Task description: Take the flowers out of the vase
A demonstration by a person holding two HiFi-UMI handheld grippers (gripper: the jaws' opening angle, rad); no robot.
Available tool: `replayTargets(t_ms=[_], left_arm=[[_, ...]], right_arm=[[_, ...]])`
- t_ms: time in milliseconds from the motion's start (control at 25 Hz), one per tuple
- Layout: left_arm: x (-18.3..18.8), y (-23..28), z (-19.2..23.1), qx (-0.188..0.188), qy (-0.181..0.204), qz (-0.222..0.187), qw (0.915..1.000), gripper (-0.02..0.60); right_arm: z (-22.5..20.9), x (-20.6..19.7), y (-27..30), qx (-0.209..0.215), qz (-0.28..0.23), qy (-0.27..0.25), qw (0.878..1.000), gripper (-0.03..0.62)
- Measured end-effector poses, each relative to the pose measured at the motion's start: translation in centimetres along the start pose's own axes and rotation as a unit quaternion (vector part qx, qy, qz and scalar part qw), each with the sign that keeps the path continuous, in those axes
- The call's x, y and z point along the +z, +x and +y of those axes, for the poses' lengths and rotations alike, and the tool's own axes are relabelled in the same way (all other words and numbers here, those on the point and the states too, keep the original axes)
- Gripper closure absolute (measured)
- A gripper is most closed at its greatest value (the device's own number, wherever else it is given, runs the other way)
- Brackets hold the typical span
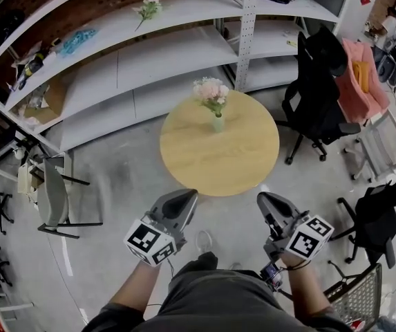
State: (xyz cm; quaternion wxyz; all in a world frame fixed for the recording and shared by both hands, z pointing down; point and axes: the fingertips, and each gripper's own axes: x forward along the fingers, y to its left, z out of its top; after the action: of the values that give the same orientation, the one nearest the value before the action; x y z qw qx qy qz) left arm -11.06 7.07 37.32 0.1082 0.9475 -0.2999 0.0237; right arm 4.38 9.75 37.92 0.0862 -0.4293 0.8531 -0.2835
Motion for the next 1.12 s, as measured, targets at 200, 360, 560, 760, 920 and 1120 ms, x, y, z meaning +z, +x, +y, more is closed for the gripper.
replayTargets(t_ms=[200,360,560,760,920,1120], left_arm=[[1.2,1.3,4.0,-0.019,0.001,0.0,0.9998,0.572],[1.8,2.1,6.1,-0.029,0.003,0.0,0.9996,0.572],[1.9,3.3,8.5,-0.03,-0.003,0.0,0.9995,0.572],[1.5,5.5,10.4,-0.027,-0.013,0.013,0.9995,0.572],[1.5,8.6,12.6,-0.016,-0.017,0.024,0.9994,0.572],[0.9,13.2,15.5,0.005,-0.025,0.036,0.999,0.572]], right_arm=[[-0.4,1.2,4.1,-0.014,-0.009,-0.001,1.0,0.577],[-0.9,1.7,6.0,-0.021,-0.016,0.007,1.0,0.577],[-2.0,2.7,8.3,-0.024,-0.015,0.006,1.0,0.577],[-3.7,3.8,10.1,-0.024,-0.01,0.01,1.0,0.577],[-6.3,5.0,12.1,-0.018,-0.001,0.017,1.0,0.577],[-10.0,6.6,15.4,0.006,0.02,0.024,0.999,0.577]])
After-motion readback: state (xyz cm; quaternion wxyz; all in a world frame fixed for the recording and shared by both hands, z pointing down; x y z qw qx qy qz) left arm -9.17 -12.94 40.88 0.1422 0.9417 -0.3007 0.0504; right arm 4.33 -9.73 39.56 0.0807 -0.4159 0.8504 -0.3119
